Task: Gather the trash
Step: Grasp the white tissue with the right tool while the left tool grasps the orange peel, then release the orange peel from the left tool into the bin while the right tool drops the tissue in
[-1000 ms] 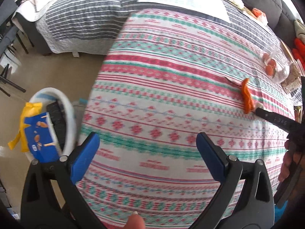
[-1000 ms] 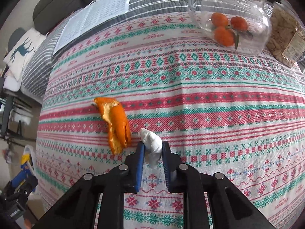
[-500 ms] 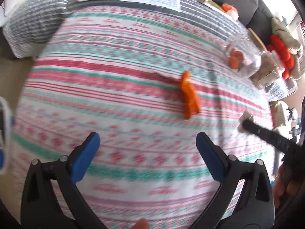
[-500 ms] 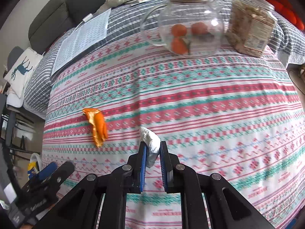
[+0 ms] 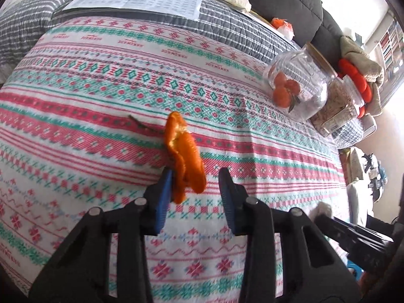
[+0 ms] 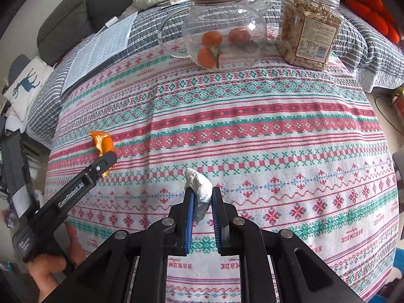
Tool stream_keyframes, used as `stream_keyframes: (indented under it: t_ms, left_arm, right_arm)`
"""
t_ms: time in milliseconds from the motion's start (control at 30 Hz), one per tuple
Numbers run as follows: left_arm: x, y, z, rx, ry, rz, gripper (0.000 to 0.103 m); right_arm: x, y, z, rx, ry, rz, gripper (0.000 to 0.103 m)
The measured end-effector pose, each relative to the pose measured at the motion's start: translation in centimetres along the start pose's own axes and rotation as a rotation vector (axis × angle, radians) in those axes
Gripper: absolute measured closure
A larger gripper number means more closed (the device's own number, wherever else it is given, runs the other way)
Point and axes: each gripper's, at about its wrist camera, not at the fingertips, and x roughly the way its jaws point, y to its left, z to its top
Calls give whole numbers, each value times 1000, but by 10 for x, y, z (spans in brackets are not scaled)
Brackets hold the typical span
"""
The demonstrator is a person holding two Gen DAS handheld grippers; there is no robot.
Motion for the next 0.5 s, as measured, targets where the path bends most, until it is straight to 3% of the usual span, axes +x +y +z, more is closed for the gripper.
stream_keyframes:
  t_ms: [233,500]
  left_arm:
    - [5,-3,0,9,-19,51,86]
    - [-13,-2,-12,81,36,79,90]
  right_arm:
    - [-3,-14,-5,9,3,-13,89]
    - [-18,-10,-8,-7,-27,-20,89]
